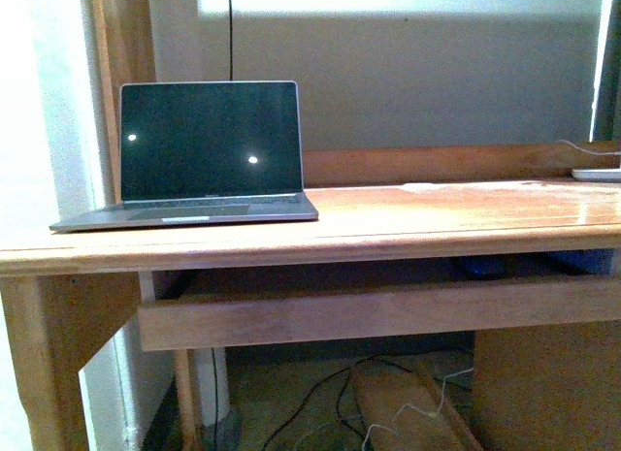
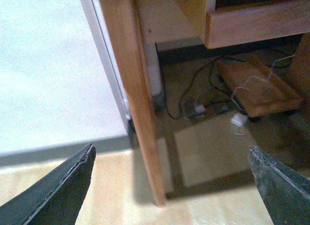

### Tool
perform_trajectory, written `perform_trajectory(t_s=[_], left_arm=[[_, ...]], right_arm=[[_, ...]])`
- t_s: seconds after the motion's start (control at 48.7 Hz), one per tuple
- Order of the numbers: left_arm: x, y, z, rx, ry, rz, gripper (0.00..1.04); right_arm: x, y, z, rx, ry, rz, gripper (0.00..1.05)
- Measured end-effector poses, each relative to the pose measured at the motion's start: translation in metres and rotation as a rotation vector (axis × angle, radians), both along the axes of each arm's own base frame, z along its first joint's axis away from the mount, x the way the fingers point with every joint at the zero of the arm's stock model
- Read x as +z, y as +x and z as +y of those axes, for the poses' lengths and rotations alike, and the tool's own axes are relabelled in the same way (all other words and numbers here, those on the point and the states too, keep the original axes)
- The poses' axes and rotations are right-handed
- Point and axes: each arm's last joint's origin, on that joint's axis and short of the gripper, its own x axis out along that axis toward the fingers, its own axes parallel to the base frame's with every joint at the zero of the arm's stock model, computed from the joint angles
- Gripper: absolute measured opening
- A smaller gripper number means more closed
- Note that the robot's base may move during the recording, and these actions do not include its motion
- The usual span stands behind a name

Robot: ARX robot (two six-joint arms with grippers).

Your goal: Place mouse

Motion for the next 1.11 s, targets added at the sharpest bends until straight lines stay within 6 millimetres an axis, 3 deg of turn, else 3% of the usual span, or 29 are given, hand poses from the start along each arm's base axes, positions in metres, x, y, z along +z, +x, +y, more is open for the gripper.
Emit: perform_trajectory(t_s=[0.103, 0.267, 0.575, 1.11], left_arm=[[-0.002, 0.050, -0.006, -0.121, 0.311, -0.161, 0.97], [-0.021, 0.105, -0.023, -0.300, 0.678, -0.257, 0.97], [-0.024, 0.185, -0.044, -0.416, 0.960, -0.404, 0.97], [-0.049, 0.238, -0.071, -0.546, 0.972, -0.400, 0.97]], right_arm=[[0.000, 0.000, 0.000, 0.000, 0.000, 0.000, 0.97], [0.000, 0.000, 0.000, 0.000, 0.000, 0.000, 0.97], [0.000, 0.000, 0.000, 0.000, 0.000, 0.000, 0.97], [0.000, 0.000, 0.000, 0.000, 0.000, 0.000, 0.97]])
